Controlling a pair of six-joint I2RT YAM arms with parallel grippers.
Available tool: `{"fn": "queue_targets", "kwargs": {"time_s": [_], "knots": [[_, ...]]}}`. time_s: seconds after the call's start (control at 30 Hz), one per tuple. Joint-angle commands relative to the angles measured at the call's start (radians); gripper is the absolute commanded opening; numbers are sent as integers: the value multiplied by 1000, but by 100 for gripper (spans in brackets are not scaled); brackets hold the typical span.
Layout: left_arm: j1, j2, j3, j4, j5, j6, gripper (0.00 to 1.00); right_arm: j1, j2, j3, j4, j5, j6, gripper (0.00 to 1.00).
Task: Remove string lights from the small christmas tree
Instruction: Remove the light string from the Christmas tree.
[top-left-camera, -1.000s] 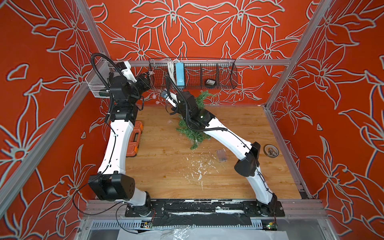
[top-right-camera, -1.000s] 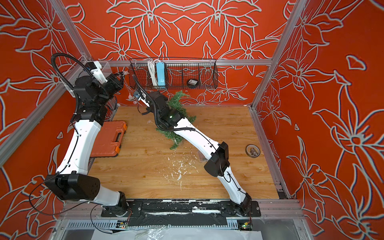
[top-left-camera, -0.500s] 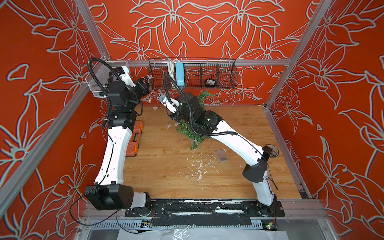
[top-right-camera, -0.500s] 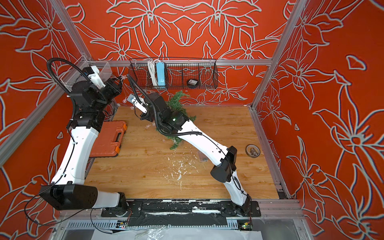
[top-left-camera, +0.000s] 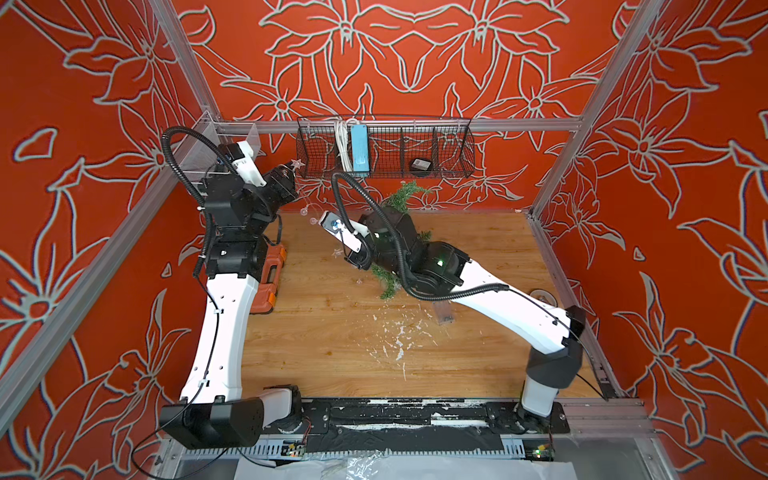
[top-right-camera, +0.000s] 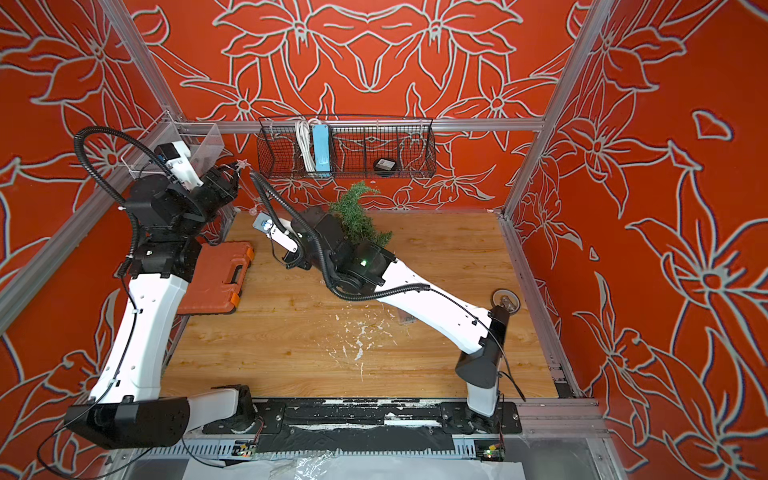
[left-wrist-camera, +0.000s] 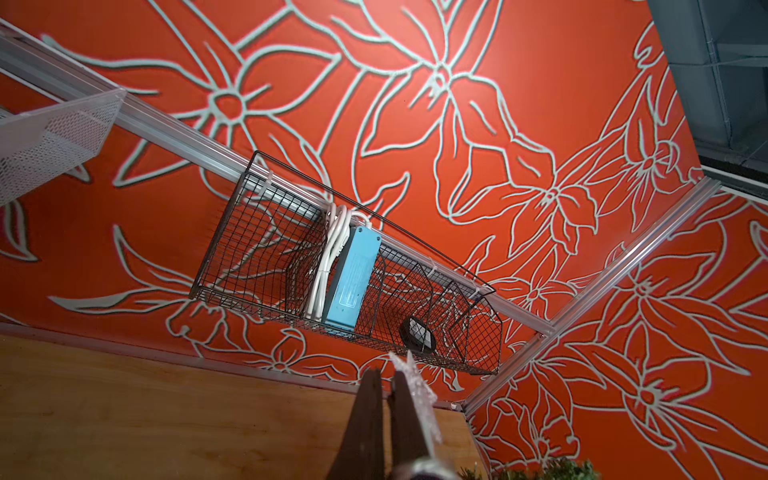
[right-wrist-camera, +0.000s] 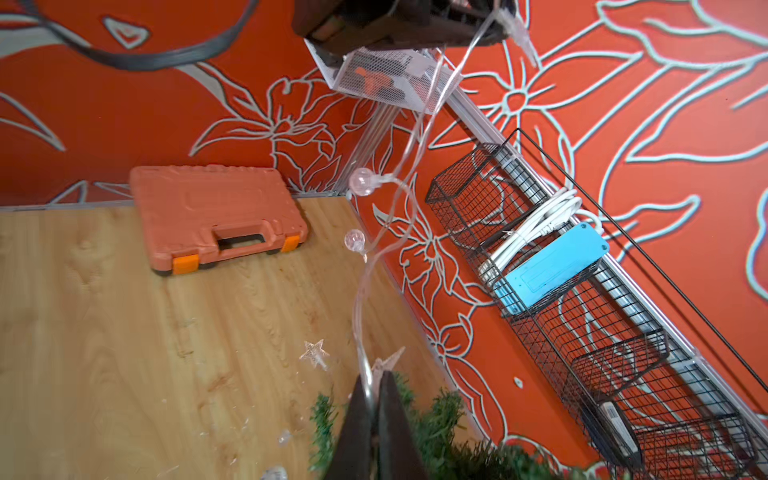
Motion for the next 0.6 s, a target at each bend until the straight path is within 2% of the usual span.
{"fn": "queue_targets", "kwargs": {"time_s": [0.0, 0.3, 0.4, 0.5, 0.57], "knots": [[-4, -47, -21, -7, 35, 3, 0, 25, -62, -93, 20, -10, 77, 0], [-15, -158, -168, -51, 67, 1, 0, 44, -196, -346, 46, -58, 220, 0], [-29, -193, -197, -86, 44, 21, 0, 51, -236, -414, 61, -61, 254, 0], [-40, -220, -194, -140, -37, 56, 0, 52, -260, -455, 67, -58, 278, 0], [-40, -216, -190, -162, -160, 81, 0, 54, -264, -467, 64, -61, 291, 0]]}}
